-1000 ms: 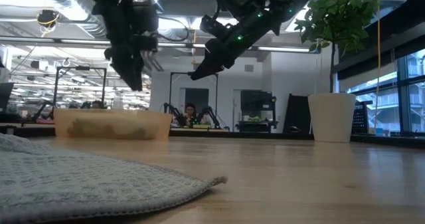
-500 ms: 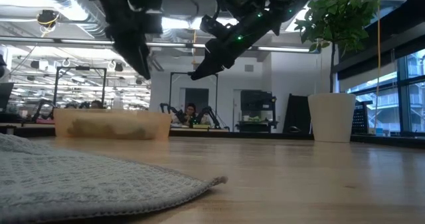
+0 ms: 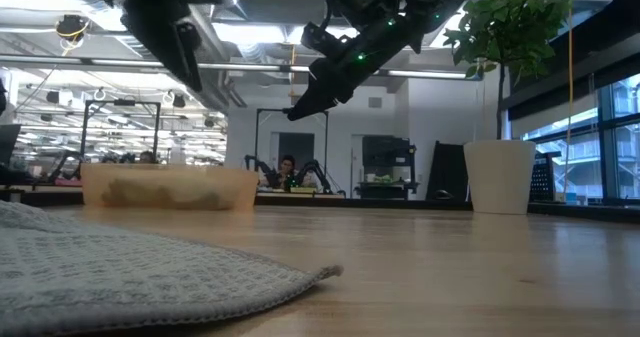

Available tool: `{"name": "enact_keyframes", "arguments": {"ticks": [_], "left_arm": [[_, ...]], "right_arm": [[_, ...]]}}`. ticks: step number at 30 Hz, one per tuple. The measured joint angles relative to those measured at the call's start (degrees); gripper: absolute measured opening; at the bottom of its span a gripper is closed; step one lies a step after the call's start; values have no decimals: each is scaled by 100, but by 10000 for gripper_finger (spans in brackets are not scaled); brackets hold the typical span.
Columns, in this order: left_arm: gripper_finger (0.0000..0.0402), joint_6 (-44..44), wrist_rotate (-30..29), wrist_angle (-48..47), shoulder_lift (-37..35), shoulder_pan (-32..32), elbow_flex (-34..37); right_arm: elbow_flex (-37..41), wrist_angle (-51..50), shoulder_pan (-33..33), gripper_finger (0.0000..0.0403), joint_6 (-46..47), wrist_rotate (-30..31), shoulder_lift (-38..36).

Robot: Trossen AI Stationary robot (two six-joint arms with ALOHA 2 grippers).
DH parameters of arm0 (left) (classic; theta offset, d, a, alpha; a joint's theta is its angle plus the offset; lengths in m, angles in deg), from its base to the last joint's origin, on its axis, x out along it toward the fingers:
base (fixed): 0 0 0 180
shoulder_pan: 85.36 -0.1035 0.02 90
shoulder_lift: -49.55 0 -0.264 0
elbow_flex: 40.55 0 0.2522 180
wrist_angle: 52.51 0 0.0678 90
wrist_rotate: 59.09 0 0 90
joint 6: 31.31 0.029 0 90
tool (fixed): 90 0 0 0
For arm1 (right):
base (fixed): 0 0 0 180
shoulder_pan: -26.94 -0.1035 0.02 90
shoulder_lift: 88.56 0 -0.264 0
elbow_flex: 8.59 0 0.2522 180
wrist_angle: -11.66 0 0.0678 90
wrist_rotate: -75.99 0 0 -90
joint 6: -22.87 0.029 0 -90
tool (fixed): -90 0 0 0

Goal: Roll microfiber towels into tight, uniform cylinder then place into a basket
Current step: Fold the gray microfiber cloth

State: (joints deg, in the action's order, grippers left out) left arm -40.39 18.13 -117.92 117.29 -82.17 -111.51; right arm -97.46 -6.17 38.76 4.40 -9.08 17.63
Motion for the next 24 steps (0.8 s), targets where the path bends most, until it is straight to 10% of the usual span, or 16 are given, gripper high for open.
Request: {"name": "enact_keyframes", "arguments": {"ticks": [9,17,24], "left_arm": [[320,-1459,-797,-29,-11,1463,616],[320,-2814,-1073,105,-8,2373,1098],[320,-3723,-1486,176,-8,3010,1217]], "right_arm": [[0,-92,-9,113,586,-82,0],[3,-1287,-191,113,1299,-2134,-4],[292,-1410,-1224,113,1170,-2278,-4]]}}
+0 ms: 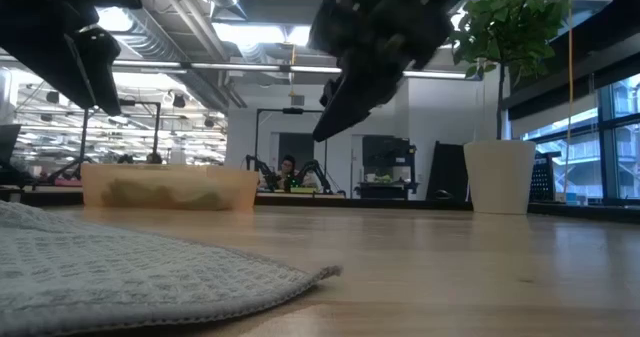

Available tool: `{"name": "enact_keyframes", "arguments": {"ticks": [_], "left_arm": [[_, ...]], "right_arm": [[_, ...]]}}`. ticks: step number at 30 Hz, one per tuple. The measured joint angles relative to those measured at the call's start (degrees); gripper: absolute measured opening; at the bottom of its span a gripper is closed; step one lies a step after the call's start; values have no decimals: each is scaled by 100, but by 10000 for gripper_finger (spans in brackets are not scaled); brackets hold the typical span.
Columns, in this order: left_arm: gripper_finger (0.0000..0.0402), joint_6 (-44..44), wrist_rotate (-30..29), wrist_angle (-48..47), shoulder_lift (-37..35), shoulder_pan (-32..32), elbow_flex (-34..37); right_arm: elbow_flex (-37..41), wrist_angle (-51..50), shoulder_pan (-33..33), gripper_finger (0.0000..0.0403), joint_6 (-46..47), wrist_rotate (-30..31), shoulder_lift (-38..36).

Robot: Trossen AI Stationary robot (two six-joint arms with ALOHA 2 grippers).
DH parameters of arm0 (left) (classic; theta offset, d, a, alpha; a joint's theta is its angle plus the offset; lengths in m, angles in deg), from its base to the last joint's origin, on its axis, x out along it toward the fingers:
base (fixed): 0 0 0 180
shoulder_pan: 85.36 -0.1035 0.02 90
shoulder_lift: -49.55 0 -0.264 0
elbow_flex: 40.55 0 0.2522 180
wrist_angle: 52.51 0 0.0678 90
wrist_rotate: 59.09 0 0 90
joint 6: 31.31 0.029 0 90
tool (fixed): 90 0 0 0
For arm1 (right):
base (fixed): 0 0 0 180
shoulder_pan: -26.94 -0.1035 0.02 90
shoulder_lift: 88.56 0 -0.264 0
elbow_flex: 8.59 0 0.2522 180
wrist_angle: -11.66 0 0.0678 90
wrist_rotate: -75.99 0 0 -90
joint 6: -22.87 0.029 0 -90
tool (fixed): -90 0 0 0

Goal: Roll microfiber towels into tight, uniform cylinder then place into a basket
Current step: Fold the gray microfiber cloth

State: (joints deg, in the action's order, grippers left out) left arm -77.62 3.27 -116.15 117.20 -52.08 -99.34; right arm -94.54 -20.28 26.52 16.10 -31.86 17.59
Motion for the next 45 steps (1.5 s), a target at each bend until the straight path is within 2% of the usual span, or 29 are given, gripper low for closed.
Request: {"name": "enact_keyframes", "arguments": {"ticks": [4,7,12,17,22,28,30,36,39,45], "left_arm": [[320,-181,-66,28,0,138,0],[320,-332,-70,75,0,191,0],[320,-465,-71,228,2,195,0],[320,-461,-70,370,3,192,-2],[320,-457,-70,392,4,189,-2],[320,-135,-67,410,4,190,-2],[320,-125,-66,407,4,188,-2],[320,-118,-68,423,4,189,-2],[320,-121,-66,441,4,190,-2],[320,-160,-66,469,4,190,-2]], "right_arm": [[137,253,-718,113,-54,544,0],[276,831,-1163,113,-83,958,41],[414,1695,-1681,113,-338,1032,94],[426,2113,-1862,113,-435,1086,287],[420,2826,-1929,113,-563,1036,885],[110,2962,-1883,113,-575,1019,1351],[0,2924,-1847,113,-575,833,1538],[-377,3154,-1679,113,-547,-345,2097],[-514,3053,-1603,113,-371,-517,2343],[-548,2795,-1491,113,-63,-475,2429]]}}
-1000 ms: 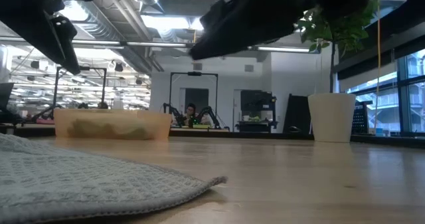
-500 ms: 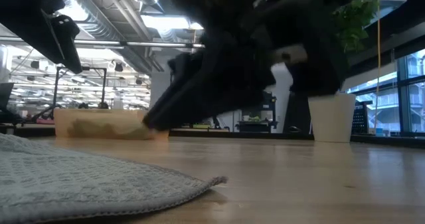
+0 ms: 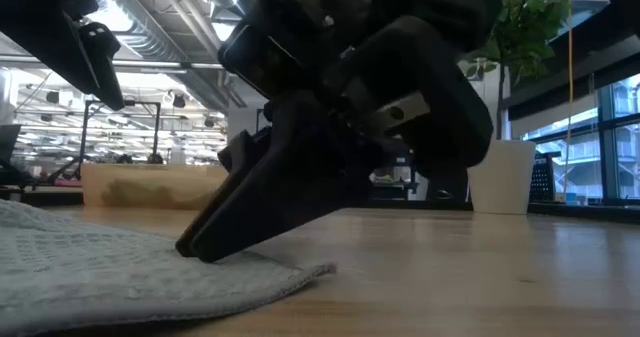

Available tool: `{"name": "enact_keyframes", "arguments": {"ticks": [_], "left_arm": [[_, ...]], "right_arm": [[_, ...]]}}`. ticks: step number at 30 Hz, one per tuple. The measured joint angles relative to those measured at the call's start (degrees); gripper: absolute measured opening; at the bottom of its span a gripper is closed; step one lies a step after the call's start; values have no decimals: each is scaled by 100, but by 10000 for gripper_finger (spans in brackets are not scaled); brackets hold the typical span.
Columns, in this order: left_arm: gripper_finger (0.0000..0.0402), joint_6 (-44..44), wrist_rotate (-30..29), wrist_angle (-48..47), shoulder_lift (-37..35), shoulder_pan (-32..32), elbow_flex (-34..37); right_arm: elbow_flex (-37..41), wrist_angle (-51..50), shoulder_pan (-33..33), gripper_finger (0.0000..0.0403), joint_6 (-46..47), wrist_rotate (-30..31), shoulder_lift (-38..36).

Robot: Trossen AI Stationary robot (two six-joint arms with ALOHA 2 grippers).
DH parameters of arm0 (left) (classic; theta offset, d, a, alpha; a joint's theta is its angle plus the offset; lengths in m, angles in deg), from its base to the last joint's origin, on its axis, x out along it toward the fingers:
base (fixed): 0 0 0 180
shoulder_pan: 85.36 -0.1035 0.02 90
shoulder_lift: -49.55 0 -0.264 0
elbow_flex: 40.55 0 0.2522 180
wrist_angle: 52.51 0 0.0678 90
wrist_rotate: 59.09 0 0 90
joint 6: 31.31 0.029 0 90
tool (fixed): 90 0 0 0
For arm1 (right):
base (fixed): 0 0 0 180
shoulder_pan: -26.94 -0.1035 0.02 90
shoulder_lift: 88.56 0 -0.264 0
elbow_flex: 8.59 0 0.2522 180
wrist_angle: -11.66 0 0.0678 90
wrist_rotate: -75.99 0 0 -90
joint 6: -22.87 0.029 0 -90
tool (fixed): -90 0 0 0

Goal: Roll microfiber towels into tight, uniform cylinder then place into a basket
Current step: Fold the gray microfiber cloth

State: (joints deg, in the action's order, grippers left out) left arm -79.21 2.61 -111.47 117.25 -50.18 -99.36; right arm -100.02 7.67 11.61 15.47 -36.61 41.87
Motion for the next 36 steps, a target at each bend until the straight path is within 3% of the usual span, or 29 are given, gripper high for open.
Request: {"name": "enact_keyframes", "arguments": {"ticks": [7,20,32,36], "left_arm": [[320,4,0,8,0,0,0],[320,46,0,-4,0,2,0],[320,46,-10,1,2,-2,0],[320,26,-139,3,50,0,0]], "right_arm": [[0,-525,29,113,94,411,-66],[10,-1651,91,113,103,588,-398],[44,-4042,90,113,876,3506,-1097],[46,-4444,92,113,1131,4164,-1106]]}}
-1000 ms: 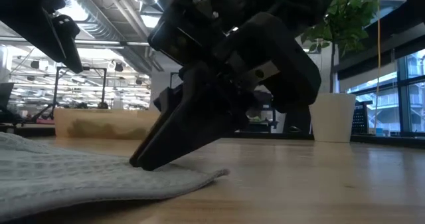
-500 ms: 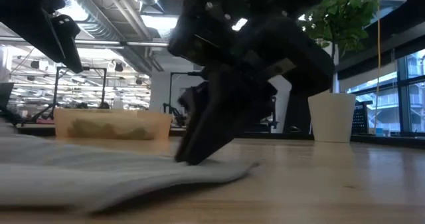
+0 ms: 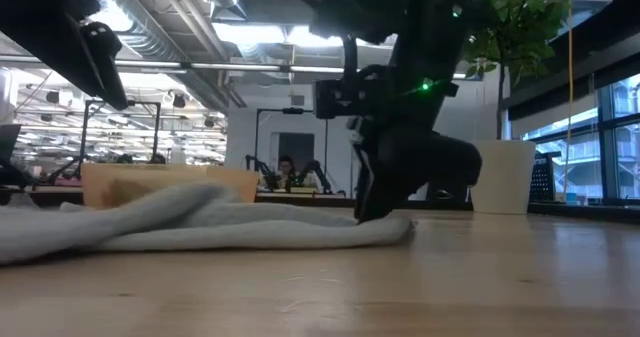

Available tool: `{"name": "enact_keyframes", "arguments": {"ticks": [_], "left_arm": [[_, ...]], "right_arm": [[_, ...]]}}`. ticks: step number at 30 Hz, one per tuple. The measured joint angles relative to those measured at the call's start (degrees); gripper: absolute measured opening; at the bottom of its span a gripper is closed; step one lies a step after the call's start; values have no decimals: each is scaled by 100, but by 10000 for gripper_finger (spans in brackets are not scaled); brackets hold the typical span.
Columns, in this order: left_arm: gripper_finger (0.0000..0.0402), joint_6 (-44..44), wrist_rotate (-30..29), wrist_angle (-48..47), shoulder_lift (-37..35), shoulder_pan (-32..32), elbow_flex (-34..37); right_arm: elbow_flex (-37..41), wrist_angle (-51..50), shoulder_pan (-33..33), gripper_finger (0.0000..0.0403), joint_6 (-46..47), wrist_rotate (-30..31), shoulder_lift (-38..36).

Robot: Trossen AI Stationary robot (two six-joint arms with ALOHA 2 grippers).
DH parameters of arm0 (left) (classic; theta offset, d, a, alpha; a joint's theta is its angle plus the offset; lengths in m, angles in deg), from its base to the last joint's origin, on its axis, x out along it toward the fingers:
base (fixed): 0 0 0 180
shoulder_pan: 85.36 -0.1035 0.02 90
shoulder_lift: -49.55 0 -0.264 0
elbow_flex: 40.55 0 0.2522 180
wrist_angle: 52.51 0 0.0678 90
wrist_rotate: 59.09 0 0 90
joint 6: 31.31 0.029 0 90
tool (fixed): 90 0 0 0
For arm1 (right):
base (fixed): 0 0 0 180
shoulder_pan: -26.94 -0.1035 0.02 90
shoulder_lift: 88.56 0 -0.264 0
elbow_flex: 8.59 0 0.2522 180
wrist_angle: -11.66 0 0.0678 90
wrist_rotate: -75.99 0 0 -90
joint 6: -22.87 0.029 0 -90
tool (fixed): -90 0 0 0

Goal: Roll microfiber towels into tight, uniform cylinder then place into a basket
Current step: Fold the gray microfiber cloth

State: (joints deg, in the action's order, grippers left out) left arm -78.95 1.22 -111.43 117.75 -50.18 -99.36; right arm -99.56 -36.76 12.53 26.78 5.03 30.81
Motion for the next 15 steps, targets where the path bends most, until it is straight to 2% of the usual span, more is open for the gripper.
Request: {"name": "enact_keyframes", "arguments": {"ticks": [8,15], "left_arm": [[320,-832,-97,-140,85,-71,0],[320,-2648,-54,-976,85,-250,253]], "right_arm": [[-190,-179,-32,113,-95,-80,-137],[-443,-56,-372,113,38,-125,-632]]}}
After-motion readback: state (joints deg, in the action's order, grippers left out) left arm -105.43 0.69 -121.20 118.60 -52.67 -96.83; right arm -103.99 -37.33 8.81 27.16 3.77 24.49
